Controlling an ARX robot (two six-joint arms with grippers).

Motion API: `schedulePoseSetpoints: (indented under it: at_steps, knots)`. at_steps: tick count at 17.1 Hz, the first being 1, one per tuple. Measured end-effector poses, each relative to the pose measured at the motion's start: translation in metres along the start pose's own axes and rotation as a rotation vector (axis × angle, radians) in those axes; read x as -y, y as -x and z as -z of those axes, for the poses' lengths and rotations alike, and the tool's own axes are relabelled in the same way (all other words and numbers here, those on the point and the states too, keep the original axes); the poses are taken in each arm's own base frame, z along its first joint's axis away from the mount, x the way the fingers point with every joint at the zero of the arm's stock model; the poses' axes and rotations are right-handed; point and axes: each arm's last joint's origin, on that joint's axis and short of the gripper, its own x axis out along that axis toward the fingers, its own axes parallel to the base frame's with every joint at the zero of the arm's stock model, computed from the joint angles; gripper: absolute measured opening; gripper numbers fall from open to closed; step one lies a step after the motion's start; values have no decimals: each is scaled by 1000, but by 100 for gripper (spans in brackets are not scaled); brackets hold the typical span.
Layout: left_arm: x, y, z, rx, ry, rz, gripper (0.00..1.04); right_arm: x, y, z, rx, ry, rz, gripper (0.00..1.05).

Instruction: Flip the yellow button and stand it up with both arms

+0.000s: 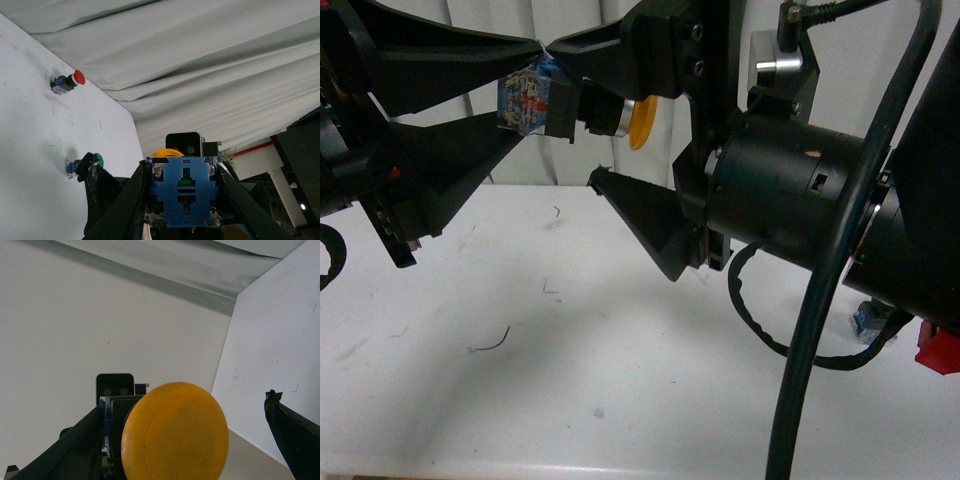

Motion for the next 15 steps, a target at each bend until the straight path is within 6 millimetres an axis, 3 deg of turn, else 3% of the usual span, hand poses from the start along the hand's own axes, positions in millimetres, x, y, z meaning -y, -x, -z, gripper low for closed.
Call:
schedulePoseSetpoints:
  at_steps: [4,7,8,10,15]
  knots:
    - [0,1,-1,3,15,-2,33,0,-3,2,-6,-31,-2,98]
    - [0,0,1,1,18,-4,33,-7,-6,6,-21,-30,-24,70]
    - [0,-1,1,8,23,-6,33,-12,-7,6,-22,-24,-41,48]
    - [0,-1,1,11,27,-5,33,-13,-7,6,-21,-23,-43,41]
    - [0,-1,1,11,31,-5,32,-13,-7,5,-22,-21,-44,39]
